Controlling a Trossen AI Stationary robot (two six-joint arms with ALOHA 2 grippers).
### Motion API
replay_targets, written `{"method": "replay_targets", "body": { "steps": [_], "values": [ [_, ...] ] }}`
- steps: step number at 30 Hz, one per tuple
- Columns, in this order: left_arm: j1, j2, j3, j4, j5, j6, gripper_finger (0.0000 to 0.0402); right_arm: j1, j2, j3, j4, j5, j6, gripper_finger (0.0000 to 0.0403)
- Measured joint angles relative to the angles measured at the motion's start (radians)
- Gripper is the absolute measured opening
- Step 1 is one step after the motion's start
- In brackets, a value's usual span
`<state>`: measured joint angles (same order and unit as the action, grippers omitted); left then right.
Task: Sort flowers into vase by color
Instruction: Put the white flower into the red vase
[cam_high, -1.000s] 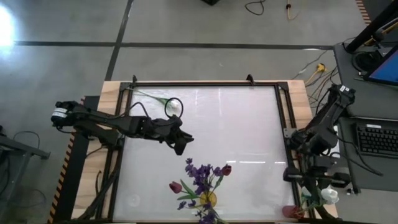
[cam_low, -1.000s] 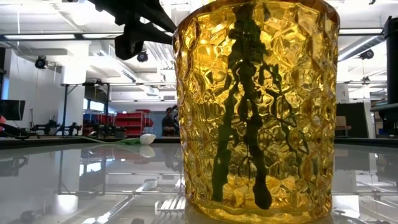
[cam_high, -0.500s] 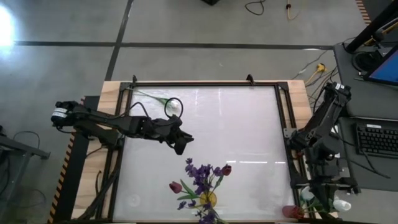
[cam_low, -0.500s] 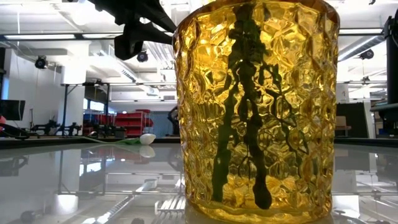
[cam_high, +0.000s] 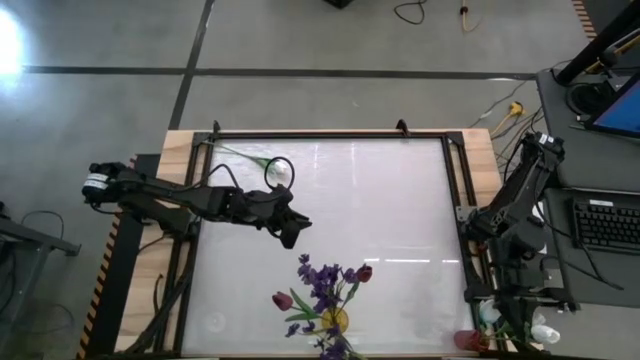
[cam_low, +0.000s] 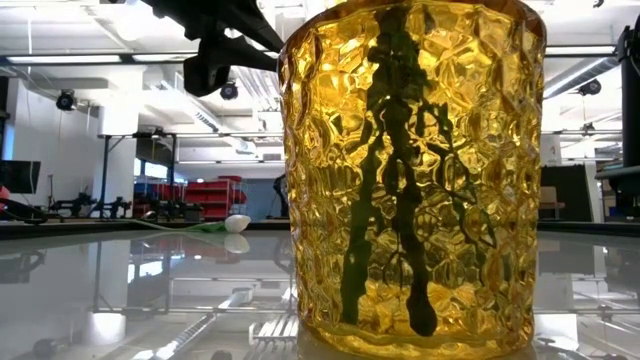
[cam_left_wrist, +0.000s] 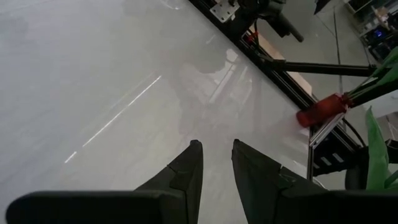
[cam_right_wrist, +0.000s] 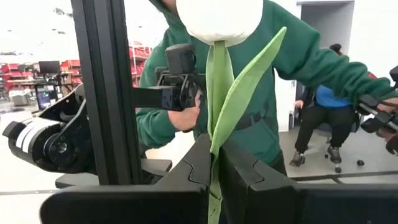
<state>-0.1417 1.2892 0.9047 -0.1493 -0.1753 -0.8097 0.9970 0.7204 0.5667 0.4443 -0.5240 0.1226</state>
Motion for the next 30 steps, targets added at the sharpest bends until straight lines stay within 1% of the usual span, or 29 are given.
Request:
{"method": "replay_targets", "body": {
  "steps": [9,12,14,17,24,27,30],
  "values": [
    [0.001,0.000,0.000,-0.001,0.000,-0.014,0.0076,0.000,-0.014,0.000,-0.004,-0.001,-0.005,0.0013],
    [0.002,0.000,0.000,-0.014,0.000,-0.013,0.0076,0.000,-0.013,0.000,-0.048,0.000,-0.024,0.0014],
    [0.003,0.000,0.000,-0.028,0.000,-0.012,0.0076,0.000,-0.009,0.000,-0.079,0.000,-0.030,0.0022],
    [0.005,0.000,0.000,-0.037,0.000,-0.012,0.0076,0.000,-0.001,0.000,-0.088,0.028,-0.026,0.0049],
    [0.009,0.000,0.000,-0.038,0.001,-0.012,0.0076,0.000,0.000,0.000,-0.089,0.027,0.029,0.0129],
    [0.009,0.000,0.000,-0.038,0.001,-0.010,0.0076,0.000,-0.003,0.000,-0.090,0.027,0.044,0.0152],
    [0.009,0.000,0.000,-0.038,0.001,-0.007,0.0076,0.000,-0.005,0.017,-0.101,0.027,0.062,0.0166]
  ]
}}
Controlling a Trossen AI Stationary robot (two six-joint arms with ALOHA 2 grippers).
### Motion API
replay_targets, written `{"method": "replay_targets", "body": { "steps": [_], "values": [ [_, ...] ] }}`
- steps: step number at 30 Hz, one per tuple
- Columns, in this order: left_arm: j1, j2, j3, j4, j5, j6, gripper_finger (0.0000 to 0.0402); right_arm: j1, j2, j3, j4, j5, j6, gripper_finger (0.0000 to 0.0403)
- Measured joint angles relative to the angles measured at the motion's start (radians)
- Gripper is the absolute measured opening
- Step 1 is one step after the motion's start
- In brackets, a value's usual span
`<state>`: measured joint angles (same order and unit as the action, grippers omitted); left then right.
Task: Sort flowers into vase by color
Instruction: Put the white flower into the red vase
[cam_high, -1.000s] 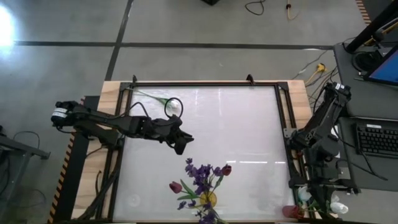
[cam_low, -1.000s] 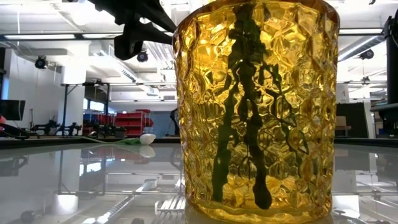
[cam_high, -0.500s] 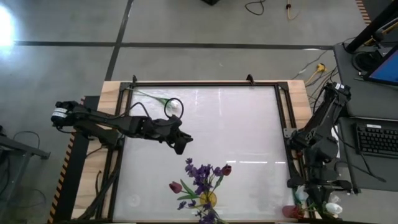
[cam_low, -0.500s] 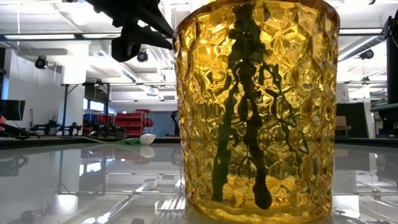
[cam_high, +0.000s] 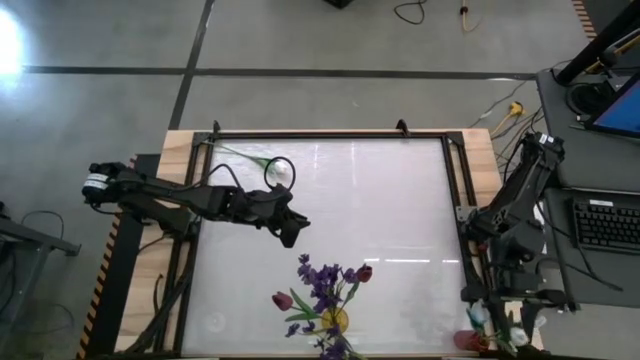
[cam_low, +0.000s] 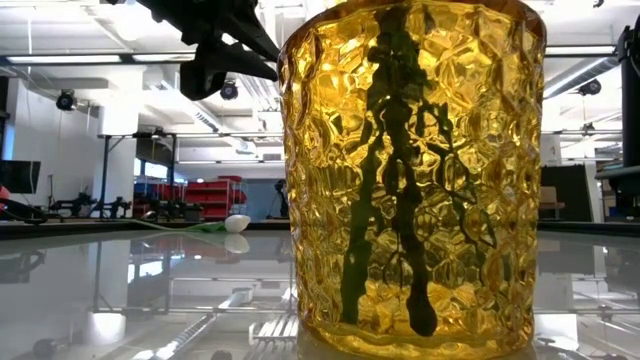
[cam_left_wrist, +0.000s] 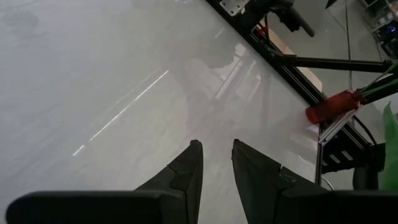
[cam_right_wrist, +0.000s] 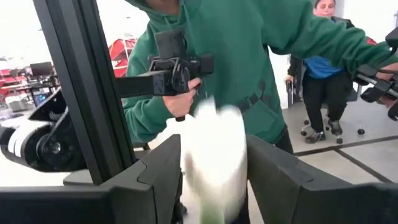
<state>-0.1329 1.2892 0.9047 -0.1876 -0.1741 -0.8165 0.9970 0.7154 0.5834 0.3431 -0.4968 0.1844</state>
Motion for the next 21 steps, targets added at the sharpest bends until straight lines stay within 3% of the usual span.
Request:
{"method": "replay_targets", "body": {
  "steps": [3,7,15,21],
  "values": [
    [0.000,0.000,0.000,0.000,0.000,0.000,0.0076,0.000,-0.001,0.035,-0.049,0.000,0.002,0.0175],
    [0.000,0.000,0.000,0.000,0.000,0.000,0.0076,0.000,-0.001,0.110,-0.242,0.010,0.001,0.0182],
    [0.002,0.000,0.000,0.023,-0.007,-0.009,0.0076,-0.001,0.000,0.248,-0.375,0.144,-0.013,0.0185],
    [0.019,0.000,0.000,0.002,-0.086,-0.011,0.0076,-0.003,0.005,0.344,-0.520,0.250,-0.005,0.0199]
  ]
}}
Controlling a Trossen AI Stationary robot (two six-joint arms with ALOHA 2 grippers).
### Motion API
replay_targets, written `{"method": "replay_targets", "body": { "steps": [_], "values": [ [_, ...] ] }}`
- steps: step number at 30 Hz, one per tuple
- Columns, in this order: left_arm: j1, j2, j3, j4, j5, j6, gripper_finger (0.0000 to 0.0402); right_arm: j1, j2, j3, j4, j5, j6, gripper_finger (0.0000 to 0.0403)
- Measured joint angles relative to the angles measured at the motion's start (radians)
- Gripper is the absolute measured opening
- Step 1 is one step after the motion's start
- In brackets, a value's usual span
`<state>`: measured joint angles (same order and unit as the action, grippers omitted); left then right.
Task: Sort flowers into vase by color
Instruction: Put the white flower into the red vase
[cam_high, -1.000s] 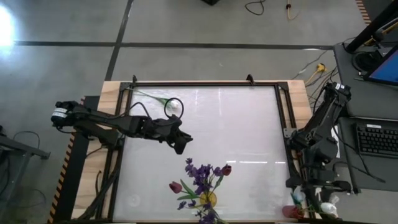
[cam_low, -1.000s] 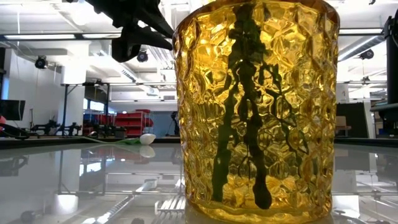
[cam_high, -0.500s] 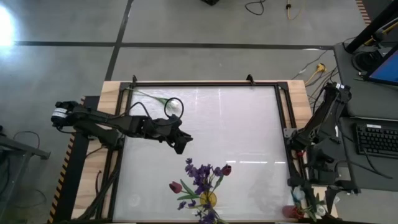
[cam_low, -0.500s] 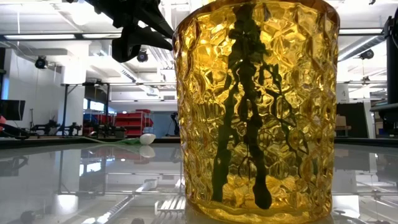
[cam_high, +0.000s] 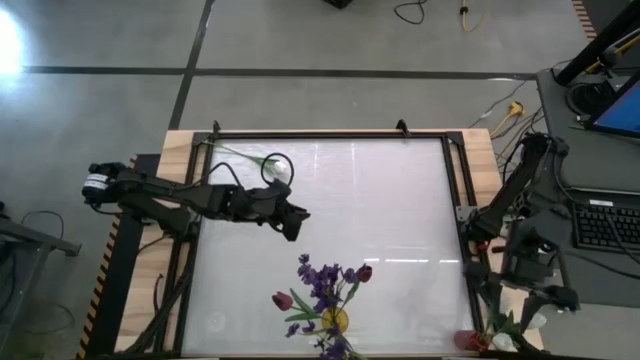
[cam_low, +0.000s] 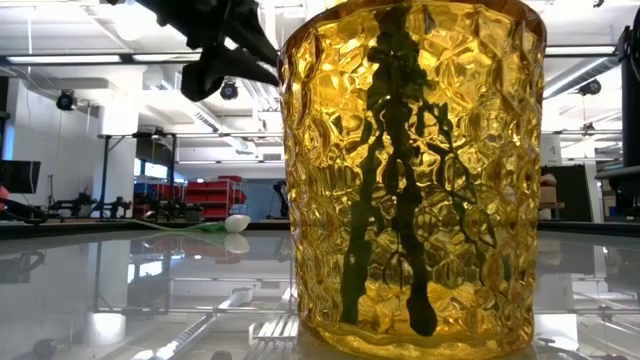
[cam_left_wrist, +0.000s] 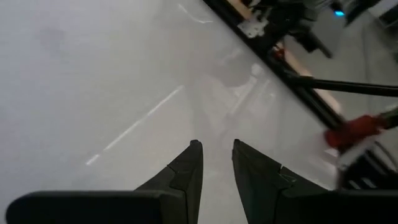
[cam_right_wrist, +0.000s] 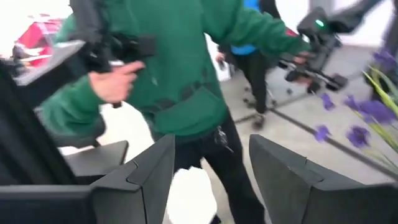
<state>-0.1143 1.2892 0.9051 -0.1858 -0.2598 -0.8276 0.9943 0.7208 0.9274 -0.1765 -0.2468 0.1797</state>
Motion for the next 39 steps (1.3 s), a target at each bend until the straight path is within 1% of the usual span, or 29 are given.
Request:
{"method": "replay_targets", "body": {
  "steps": [2,4,8,10,12,14,15,16,18,23,26,28,30,31,32,35,39],
  "values": [
    [0.005,0.000,0.000,-0.026,-0.032,0.007,0.0076,0.000,0.004,0.021,-0.050,0.039,0.013,0.0206],
    [0.012,0.000,0.000,-0.052,-0.088,-0.003,0.0076,0.000,0.008,0.043,-0.088,0.086,0.031,0.0214],
    [0.059,-0.017,0.003,-0.124,-0.130,-0.004,0.0088,0.000,0.007,0.092,-0.150,0.229,0.056,0.0234],
    [0.100,-0.020,0.037,-0.268,-0.160,-0.029,0.0100,0.000,0.008,0.131,-0.202,0.313,0.058,0.0244],
    [0.156,-0.013,0.092,-0.488,-0.175,-0.088,0.0112,0.000,0.009,0.171,-0.254,0.388,0.073,0.0253],
    [0.225,0.001,0.144,-0.682,-0.177,-0.093,0.0122,0.000,0.009,0.210,-0.309,0.461,0.101,0.0260],
    [0.261,0.009,0.165,-0.766,-0.178,-0.066,0.0127,0.000,0.009,0.225,-0.331,0.500,0.112,0.0263],
    [0.300,0.017,0.182,-0.826,-0.178,-0.020,0.0132,0.000,0.009,0.239,-0.347,0.540,0.115,0.0265],
    [0.377,0.035,0.209,-0.882,-0.176,0.126,0.0140,0.000,0.009,0.256,-0.359,0.614,0.117,0.0268],
    [0.548,0.103,0.247,-0.879,-0.134,0.657,0.0146,0.000,0.021,0.274,-0.358,0.788,0.117,0.0270],
    [0.634,0.151,0.243,-0.827,-0.099,0.986,0.0143,0.000,0.044,0.273,-0.347,0.878,0.146,0.0270],
    [0.702,0.186,0.233,-0.781,-0.018,1.170,0.0140,0.000,0.066,0.272,-0.323,0.918,0.180,0.0270],
    [0.776,0.230,0.229,-0.737,0.101,1.323,0.0136,0.000,0.094,0.272,-0.290,0.978,0.219,0.0270],
    [0.809,0.255,0.228,-0.722,0.143,1.391,0.0134,0.000,0.109,0.275,-0.277,1.014,0.229,0.0270],
    [0.841,0.282,0.227,-0.705,0.162,1.452,0.0131,0.000,0.124,0.277,-0.256,1.050,0.237,0.0270],
    [0.916,0.364,0.241,-0.648,0.169,1.582,0.0123,0.000,0.164,0.291,-0.175,1.150,0.234,0.0270],
    [0.981,0.484,0.288,-0.641,0.180,1.715,0.0118,0.000,0.213,0.319,-0.093,1.250,0.212,0.0270]
  ]
}}
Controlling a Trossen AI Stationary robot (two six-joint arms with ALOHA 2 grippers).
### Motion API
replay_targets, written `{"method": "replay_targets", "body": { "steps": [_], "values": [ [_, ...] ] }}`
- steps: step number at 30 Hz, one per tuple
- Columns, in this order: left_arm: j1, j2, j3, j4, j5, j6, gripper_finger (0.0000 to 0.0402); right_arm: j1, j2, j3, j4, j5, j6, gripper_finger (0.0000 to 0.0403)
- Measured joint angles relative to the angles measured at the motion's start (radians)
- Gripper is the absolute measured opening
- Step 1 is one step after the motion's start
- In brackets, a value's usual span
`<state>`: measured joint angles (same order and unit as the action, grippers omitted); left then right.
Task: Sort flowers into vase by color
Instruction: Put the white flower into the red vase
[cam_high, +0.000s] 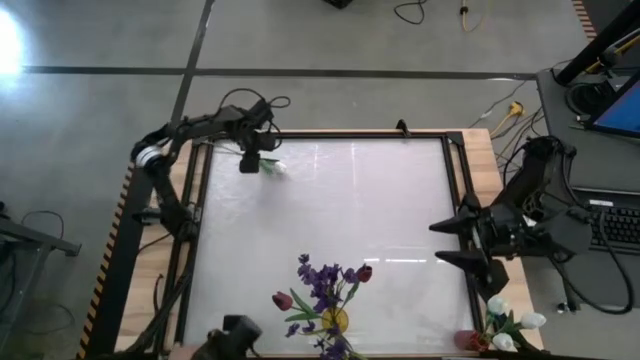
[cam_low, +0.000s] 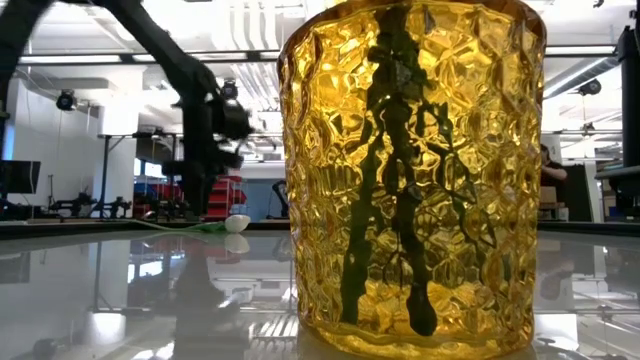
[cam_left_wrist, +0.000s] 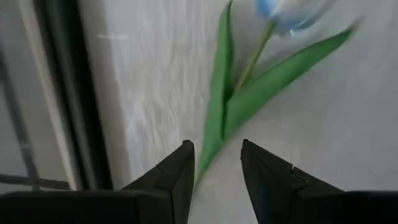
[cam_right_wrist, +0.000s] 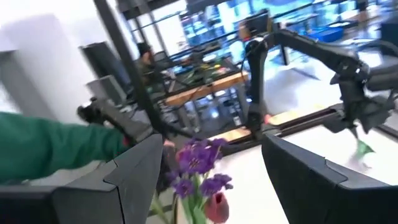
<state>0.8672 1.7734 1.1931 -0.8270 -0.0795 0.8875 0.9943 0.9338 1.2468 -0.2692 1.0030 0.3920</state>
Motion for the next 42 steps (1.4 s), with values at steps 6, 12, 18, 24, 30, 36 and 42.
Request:
{"method": "replay_targets", "body": {
  "steps": [6,12,18,24,30,36,42],
  "values": [
    [0.017,0.161,0.112,-0.055,0.023,0.092,0.0112,0.000,0.068,0.066,0.006,0.113,0.001,0.0270],
    [-0.003,0.230,0.194,-0.127,0.074,0.151,0.0107,-0.017,0.120,0.106,0.005,0.155,-0.003,0.0270],
    [-0.010,0.195,0.190,-0.155,0.128,0.145,0.0093,-0.034,0.136,0.107,-0.016,0.152,0.000,0.0270],
    [-0.017,0.180,0.147,-0.107,0.134,0.135,0.0086,-0.046,0.135,0.106,-0.033,0.151,0.000,0.0270],
    [-0.028,0.182,0.121,-0.040,0.081,0.047,0.0127,-0.046,0.126,0.106,-0.032,0.149,0.009,0.0270],
    [-0.036,0.182,0.113,-0.023,0.092,0.045,0.0188,-0.046,0.121,0.105,-0.032,0.149,0.008,0.0270],
    [-0.036,0.188,0.111,0.002,0.088,0.035,0.0173,-0.046,0.120,0.105,-0.033,0.150,0.003,0.0270]
  ]
}}
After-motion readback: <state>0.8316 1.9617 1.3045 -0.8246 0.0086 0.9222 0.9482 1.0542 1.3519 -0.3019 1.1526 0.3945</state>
